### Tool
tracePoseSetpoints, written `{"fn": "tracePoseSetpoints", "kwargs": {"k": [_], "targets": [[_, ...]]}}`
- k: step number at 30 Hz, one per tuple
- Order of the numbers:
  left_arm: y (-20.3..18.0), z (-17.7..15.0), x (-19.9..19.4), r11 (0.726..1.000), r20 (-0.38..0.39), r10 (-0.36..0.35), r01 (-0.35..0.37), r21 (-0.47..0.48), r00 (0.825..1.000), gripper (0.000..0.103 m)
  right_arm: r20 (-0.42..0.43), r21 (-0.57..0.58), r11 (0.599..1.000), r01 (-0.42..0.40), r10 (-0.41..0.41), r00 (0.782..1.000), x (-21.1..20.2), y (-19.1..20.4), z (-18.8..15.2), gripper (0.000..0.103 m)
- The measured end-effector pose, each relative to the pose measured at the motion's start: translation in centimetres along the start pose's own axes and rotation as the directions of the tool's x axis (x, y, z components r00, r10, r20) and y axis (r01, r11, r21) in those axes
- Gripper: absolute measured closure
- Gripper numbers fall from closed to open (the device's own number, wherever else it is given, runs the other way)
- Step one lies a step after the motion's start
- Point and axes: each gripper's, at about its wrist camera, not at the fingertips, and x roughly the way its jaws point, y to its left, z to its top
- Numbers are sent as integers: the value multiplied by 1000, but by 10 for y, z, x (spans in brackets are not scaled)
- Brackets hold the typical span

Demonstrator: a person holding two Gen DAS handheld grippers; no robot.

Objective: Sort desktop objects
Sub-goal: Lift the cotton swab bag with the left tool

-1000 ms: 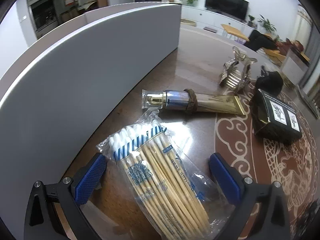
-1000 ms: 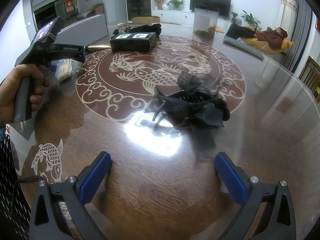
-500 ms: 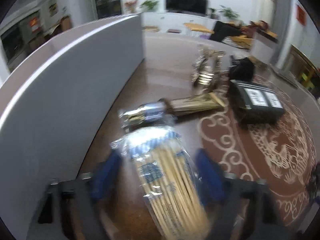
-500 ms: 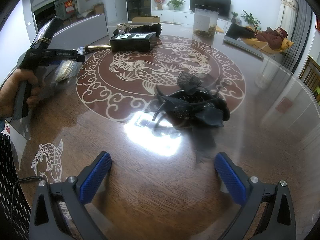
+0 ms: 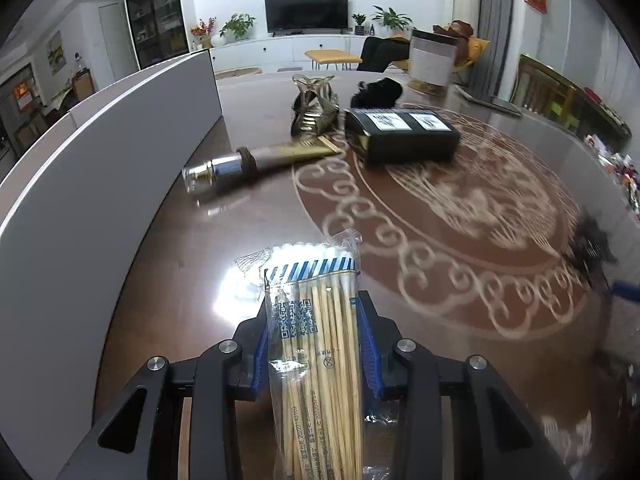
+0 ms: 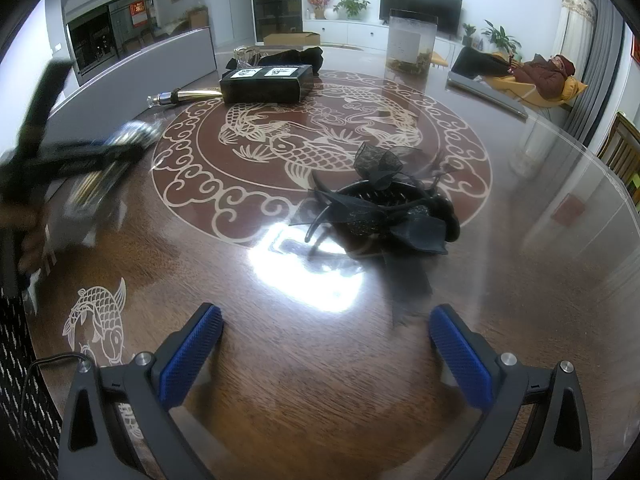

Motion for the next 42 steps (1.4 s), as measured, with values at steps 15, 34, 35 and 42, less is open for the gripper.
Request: {"fn": "tracePoseSetpoints", "kwargs": {"k": [15, 34, 35, 42], "targets": [[-3, -13, -9, 1000, 12, -6, 7, -20, 1000, 66, 0, 0, 1000, 1, -1, 1000, 0, 0, 0, 0], [-1, -15, -12, 1000, 13, -10, 10, -24, 1000, 66, 0, 1, 1000, 1, -1, 1000, 0, 0, 0, 0], [-1, -15, -12, 1000, 13, -10, 10, -24, 1000, 66, 0, 1, 1000, 1, -1, 1000, 0, 0, 0, 0], [-1, -15, -11, 1000, 13, -11, 12, -25, 1000, 65, 0, 1, 1000, 1, -1, 1000, 0, 0, 0, 0]]}}
